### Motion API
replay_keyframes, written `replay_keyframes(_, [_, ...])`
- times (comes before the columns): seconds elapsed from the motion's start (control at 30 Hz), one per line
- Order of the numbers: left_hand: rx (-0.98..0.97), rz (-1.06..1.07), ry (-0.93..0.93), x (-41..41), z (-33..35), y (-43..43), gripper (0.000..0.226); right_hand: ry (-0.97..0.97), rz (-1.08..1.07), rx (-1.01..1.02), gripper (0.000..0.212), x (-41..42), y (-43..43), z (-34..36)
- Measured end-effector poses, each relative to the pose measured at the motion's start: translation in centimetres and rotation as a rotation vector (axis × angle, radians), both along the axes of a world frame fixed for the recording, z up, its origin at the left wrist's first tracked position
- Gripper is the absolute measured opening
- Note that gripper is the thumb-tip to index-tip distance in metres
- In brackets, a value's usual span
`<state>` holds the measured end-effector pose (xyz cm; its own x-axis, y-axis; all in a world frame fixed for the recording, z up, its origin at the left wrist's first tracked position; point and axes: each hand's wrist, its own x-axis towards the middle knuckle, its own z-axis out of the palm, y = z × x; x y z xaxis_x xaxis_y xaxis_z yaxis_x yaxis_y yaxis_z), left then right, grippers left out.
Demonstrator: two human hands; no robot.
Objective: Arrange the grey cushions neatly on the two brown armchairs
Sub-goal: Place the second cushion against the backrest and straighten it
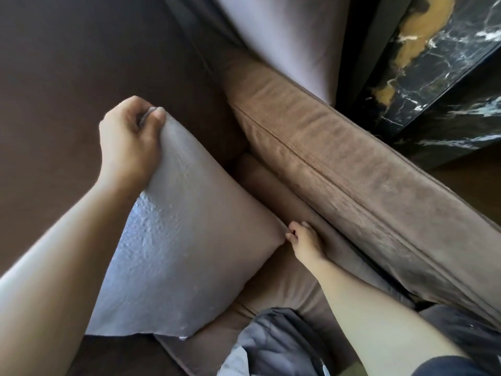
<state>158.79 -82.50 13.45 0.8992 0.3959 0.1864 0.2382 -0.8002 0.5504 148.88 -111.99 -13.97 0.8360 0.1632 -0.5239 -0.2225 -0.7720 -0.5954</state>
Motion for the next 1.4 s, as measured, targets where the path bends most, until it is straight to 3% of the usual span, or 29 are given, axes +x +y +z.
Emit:
replay_keyframes(0.23, [-0.020, -0.016, 0.014, 0.1, -1.0, -0.1, 0.013, 0.017, 0.047, 0.015, 0.009, 0.4, -1.0, -0.5])
replay_keyframes(0.4, [-0.030, -0.082, 0.102, 0.3, -0.8, -0.6, 0.014, 0.127, 0.068, -0.095, 0.016, 1.9, -0.4, -0.1])
replay_keyframes(0.47, [-0.059, -0.078, 0.119, 0.4, -0.4, -0.5, 0.014, 0.173, 0.105, -0.142, 0.005, 2.7, -0.5, 0.8])
replay_keyframes(0.57, [-0.091, -0.090, 0.136, -0.4, -0.1, -0.3, 0.013, 0.209, 0.104, -0.109, 0.038, 4.7, -0.4, 3.5])
replay_keyframes(0.67, [-0.115, -0.106, 0.177, -2.3, 0.2, 0.2, 0.024, 0.099, 0.049, 0.019, 0.038, 8.0, 1.7, 9.2])
replay_keyframes(0.77, [-0.132, -0.134, 0.234, -4.9, 0.1, 1.5, 0.035, -0.048, -0.022, 0.293, 0.024, 11.1, 6.0, 16.6])
replay_keyframes(0.87, [-0.150, -0.115, 0.282, -7.3, 0.2, 3.2, 0.043, -0.188, 0.009, 0.521, 0.025, 13.5, 11.0, 23.2])
replay_keyframes(0.97, [-0.108, -0.111, 0.347, -10.7, 0.4, 5.4, 0.043, -0.225, 0.075, 0.582, 0.031, 14.8, 15.0, 26.5])
replay_keyframes(1.13, [0.007, 0.007, 0.436, -19.9, 0.5, 10.5, 0.038, -0.245, 0.114, 0.517, 0.018, 14.9, 17.5, 26.3])
replay_keyframes(1.23, [0.014, 0.117, 0.424, -25.2, 0.3, 12.8, 0.035, -0.201, 0.016, 0.561, 0.017, 15.0, 17.5, 25.5])
replay_keyframes(1.33, [0.062, 0.337, 0.308, -28.9, -0.9, 13.8, 0.030, -0.160, -0.057, 0.607, 0.010, 14.7, 17.3, 25.1])
replay_keyframes(1.4, [-0.007, 0.549, 0.181, -30.6, -2.1, 13.9, 0.027, -0.142, -0.067, 0.611, 0.009, 14.5, 17.3, 25.0])
